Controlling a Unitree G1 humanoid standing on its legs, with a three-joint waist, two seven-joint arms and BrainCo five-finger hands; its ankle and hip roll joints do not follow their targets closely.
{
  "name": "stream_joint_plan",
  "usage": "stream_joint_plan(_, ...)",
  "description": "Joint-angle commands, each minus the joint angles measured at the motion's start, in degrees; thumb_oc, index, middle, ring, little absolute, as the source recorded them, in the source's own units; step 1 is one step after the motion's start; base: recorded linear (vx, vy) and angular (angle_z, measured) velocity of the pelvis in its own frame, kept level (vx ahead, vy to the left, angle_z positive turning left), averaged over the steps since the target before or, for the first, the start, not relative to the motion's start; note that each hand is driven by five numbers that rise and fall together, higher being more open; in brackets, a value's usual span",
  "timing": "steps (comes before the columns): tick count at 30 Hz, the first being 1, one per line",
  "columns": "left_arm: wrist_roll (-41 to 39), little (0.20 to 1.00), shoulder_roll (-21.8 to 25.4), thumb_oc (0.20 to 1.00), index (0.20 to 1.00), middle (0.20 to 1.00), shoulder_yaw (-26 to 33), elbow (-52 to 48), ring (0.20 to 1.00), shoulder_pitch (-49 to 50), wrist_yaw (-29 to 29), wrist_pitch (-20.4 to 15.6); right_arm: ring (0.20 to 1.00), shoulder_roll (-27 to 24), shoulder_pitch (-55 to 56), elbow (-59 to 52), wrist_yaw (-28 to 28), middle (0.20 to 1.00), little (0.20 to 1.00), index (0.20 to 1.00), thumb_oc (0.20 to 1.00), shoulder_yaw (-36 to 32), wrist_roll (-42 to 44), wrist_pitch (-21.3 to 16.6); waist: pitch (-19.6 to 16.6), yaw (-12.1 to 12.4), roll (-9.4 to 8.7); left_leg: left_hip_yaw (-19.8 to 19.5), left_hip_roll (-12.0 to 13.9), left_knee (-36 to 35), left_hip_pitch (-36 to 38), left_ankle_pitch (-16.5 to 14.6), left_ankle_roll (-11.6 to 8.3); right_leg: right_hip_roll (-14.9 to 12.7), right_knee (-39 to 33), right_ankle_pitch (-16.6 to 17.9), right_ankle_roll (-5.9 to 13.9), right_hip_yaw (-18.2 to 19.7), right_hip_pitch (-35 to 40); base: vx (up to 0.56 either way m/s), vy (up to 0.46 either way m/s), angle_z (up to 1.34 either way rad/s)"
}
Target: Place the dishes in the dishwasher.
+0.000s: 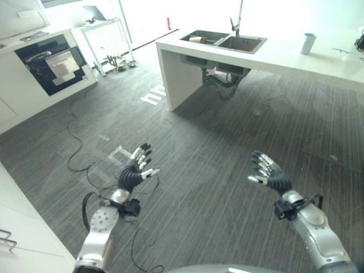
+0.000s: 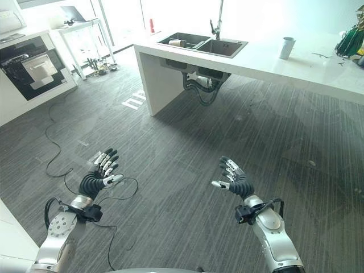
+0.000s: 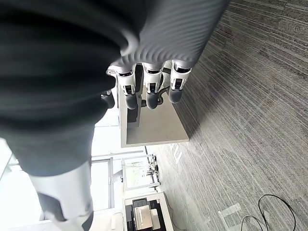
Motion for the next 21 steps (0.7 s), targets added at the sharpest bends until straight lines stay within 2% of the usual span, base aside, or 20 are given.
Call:
stream_joint_plan(1, -2.3, 1.0, 1.8, 1.0, 1.0, 1.0, 2.8, -0.3, 1.0, -3.7, 0.3, -3.0, 1.0, 1.7, -3.8, -2.8, 0.2, 1.0, 1.0, 1.0, 1.0, -1.6, 0.9, -3.1, -0.4, 0.2, -2.31, 1.3, -0.3, 0.0, 2.4, -4.0, -1.48, -1.5, 0.0, -2.1, 3.57, -1.2, 2.0, 0.02, -0.044, -0.01)
stream_joint_plan(6, -2.5, 1.0, 1.7, 1.0, 1.0, 1.0, 2.8, -0.9, 1.0, -3.6, 0.3, -3.0, 1.0, 1.8, -3.8, -3.0, 0.2, 1.0, 1.0, 1.0, 1.0, -1.5, 0.7, -3.0, -0.1, 0.0, -2.31, 1.7, -0.1, 0.0, 2.6, -4.1, -1.48, -1.1, 0.0, -2.2, 3.32, -0.9, 2.2, 0.04, -0.072, -0.04)
stream_joint_plan(10, -4.3, 1.0, 1.6, 1.0, 1.0, 1.0, 3.5, -1.5, 1.0, -3.4, -0.4, -3.5, 1.0, 1.7, -2.9, -3.8, 0.9, 1.0, 1.0, 1.0, 1.0, -1.5, 1.2, -3.4, 0.9, -0.1, -2.61, 2.2, 0.6, 0.9, 3.8, -3.6, -2.21, 0.0, 0.0, -2.7, 2.21, 0.5, 3.1, 0.09, -0.184, -0.06)
stream_joint_plan(11, -4.9, 1.0, 1.8, 1.0, 1.0, 1.0, 3.6, -1.4, 1.0, -3.1, -1.1, -3.8, 1.0, 1.1, -2.9, -3.8, 1.6, 1.0, 1.0, 1.0, 1.0, -1.6, 1.2, -3.7, 2.2, 0.2, -3.61, 2.3, 0.6, 10.3, -0.1, -5.0, -3.04, -0.5, 0.4, -2.4, 1.32, 0.7, 3.1, 0.01, -0.307, -0.08)
stream_joint_plan(12, -3.6, 1.0, 2.1, 1.0, 1.0, 1.0, 3.1, -1.6, 1.0, -1.5, -1.1, -5.9, 1.0, -0.5, -3.0, -3.7, 3.2, 1.0, 1.0, 1.0, 1.0, -1.3, 1.0, -4.3, 4.4, 0.5, -4.79, 2.5, 1.6, 29.2, -8.8, -2.3, -3.96, -0.7, 2.4, -2.8, -0.83, 1.1, 2.0, -0.01, -0.314, -0.1)
stream_joint_plan(13, -4.4, 1.0, 2.1, 1.0, 1.0, 1.0, 3.1, -1.7, 1.0, -1.1, -1.1, -6.4, 1.0, -1.1, -3.1, -3.3, 3.8, 1.0, 1.0, 1.0, 1.0, -1.3, 0.2, -5.0, 5.3, 0.4, -5.07, 2.8, 2.2, 38.2, -13.4, -1.3, -3.88, -0.8, 3.3, -2.7, -1.63, 1.5, 1.4, 0.0, -0.211, -0.29)
stream_joint_plan(15, -5.2, 1.0, 2.0, 1.0, 1.0, 1.0, 3.3, -1.4, 1.0, -0.7, -1.3, -6.8, 1.0, -1.3, -2.9, -2.8, 4.7, 1.0, 1.0, 1.0, 1.0, -1.6, 0.0, -5.7, 6.0, 0.4, -4.91, 2.5, 3.2, 42.8, -16.6, -0.8, -3.55, -0.4, 3.9, -2.9, -2.08, 1.8, 1.3, 0.07, -0.047, -0.36)
stream_joint_plan(16, -5.5, 1.0, 1.9, 1.0, 1.0, 1.0, 3.2, -0.9, 1.0, -0.8, -1.3, -6.9, 1.0, -1.1, -2.8, -2.4, 4.6, 1.0, 1.0, 1.0, 1.0, -1.5, -0.4, -6.0, 6.2, 0.4, -4.63, 2.9, 4.1, 40.7, -17.3, 0.1, -3.86, 0.1, 3.9, -3.1, -1.95, 1.7, 1.7, 0.21, 0.036, -0.17)
stream_joint_plan(17, -5.8, 1.0, 1.8, 1.0, 1.0, 1.0, 2.7, -0.7, 1.0, -1.1, -0.5, -6.6, 1.0, -0.8, -3.4, -1.7, 3.9, 1.0, 1.0, 1.0, 1.0, -1.1, -0.5, -6.1, 6.6, 0.6, -4.2, 4.6, 4.7, 32.0, -16.6, 1.4, -4.36, 0.9, 3.2, -3.6, -1.24, 2.0, 3.0, 0.23, 0.065, -0.2)
stream_joint_plan(18, -6.0, 1.0, 1.9, 1.0, 1.0, 1.0, 2.6, -0.7, 1.0, -1.2, -0.3, -6.6, 1.0, -0.9, -3.6, -1.6, 3.9, 1.0, 1.0, 1.0, 1.0, -1.0, -0.2, -6.0, 6.9, 0.9, -4.22, 5.3, 4.6, 29.0, -15.7, 2.2, -4.55, 0.8, 2.9, -3.8, -1.02, 2.1, 3.6, 0.53, 0.274, -0.42)
stream_joint_plan(19, -5.3, 1.0, 1.9, 1.0, 1.0, 1.0, 1.7, -2.1, 1.0, -0.9, 0.9, -6.2, 1.0, -1.1, -4.0, -1.9, 4.1, 1.0, 1.0, 1.0, 1.0, -0.8, 0.6, -5.1, 6.6, 1.8, -2.24, 6.3, 5.0, 8.6, -14.7, 7.3, -5.56, 1.9, 1.3, -5.4, 0.4, 2.5, 6.9, 0.42, 0.24, -0.26)
stream_joint_plan(20, -5.3, 1.0, 1.9, 1.0, 1.0, 1.0, 1.6, -2.1, 1.0, -0.9, 0.9, -6.3, 1.0, -1.1, -4.0, -1.9, 4.2, 1.0, 1.0, 1.0, 1.0, -0.9, 0.6, -5.2, 6.7, 1.8, -2.25, 6.3, 4.9, 7.1, -14.2, 7.9, -5.57, 1.8, 1.2, -5.6, 0.47, 2.5, 7.3, 0.67, 0.405, -0.26)
stream_joint_plan(21, -4.8, 1.0, 2.2, 1.0, 1.0, 1.0, 1.3, -2.1, 1.0, -0.3, 1.2, -7.7, 1.0, -1.9, -2.9, -1.4, 5.3, 1.0, 1.0, 1.0, 1.0, -1.7, 0.4, -6.7, 6.8, 2.7, -1.5, 3.6, 5.9, 0.0, -15.9, 10.8, -6.46, 2.0, 1.0, -7.5, 0.61, 3.5, 10.4, 0.45, 0.269, -0.11)
